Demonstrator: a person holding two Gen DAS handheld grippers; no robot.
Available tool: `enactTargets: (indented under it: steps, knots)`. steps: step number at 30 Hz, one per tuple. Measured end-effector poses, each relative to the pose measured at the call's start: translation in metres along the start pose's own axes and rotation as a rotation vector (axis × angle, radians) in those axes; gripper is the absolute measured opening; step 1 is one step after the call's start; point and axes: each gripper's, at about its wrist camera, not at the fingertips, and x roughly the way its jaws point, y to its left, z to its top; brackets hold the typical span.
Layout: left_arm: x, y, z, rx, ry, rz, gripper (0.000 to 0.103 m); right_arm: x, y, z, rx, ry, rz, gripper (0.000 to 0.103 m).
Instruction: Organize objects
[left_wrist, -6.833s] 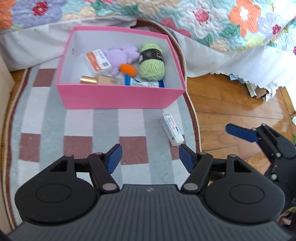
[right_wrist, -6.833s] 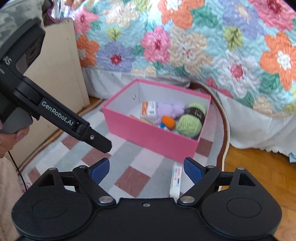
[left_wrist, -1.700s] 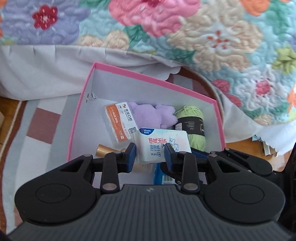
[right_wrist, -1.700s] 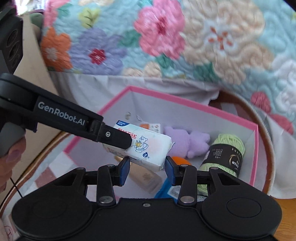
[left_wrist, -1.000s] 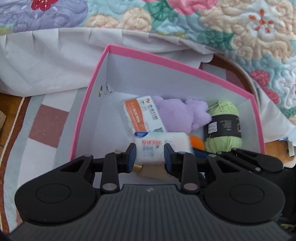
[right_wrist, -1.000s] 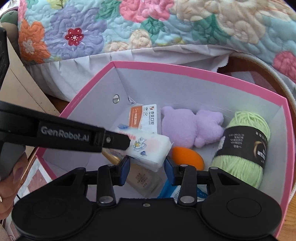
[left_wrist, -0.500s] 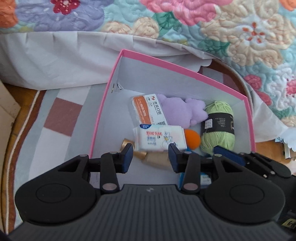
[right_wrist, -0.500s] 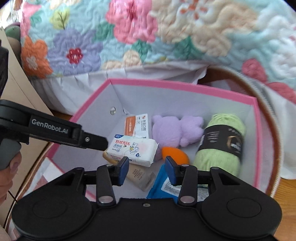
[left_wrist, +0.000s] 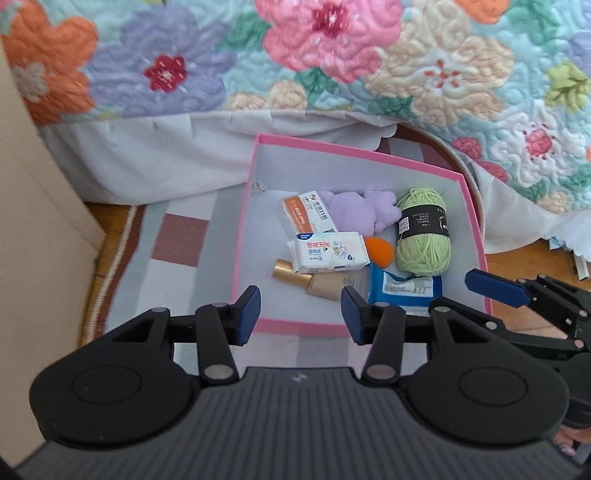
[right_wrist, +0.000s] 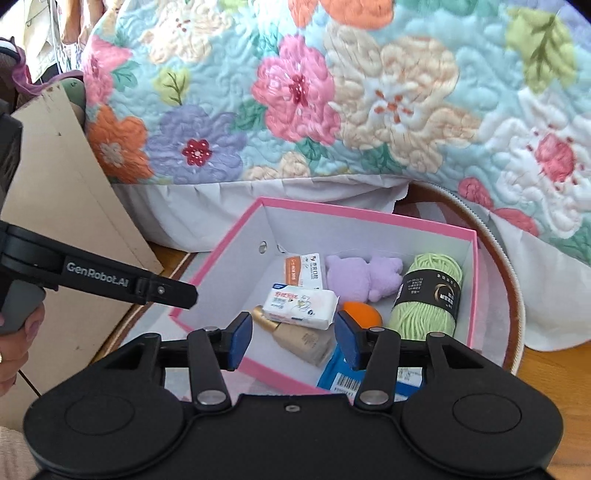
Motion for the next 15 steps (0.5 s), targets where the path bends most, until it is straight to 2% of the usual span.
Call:
enactTargets:
  steps: [15]
  knots:
    - [-0.102, -0.008, -0.050, 0.063, -0.023, 0.017, 0.057, -0.099, 0.033, -0.013, -0.004, -0.048, -0.079, 0.063]
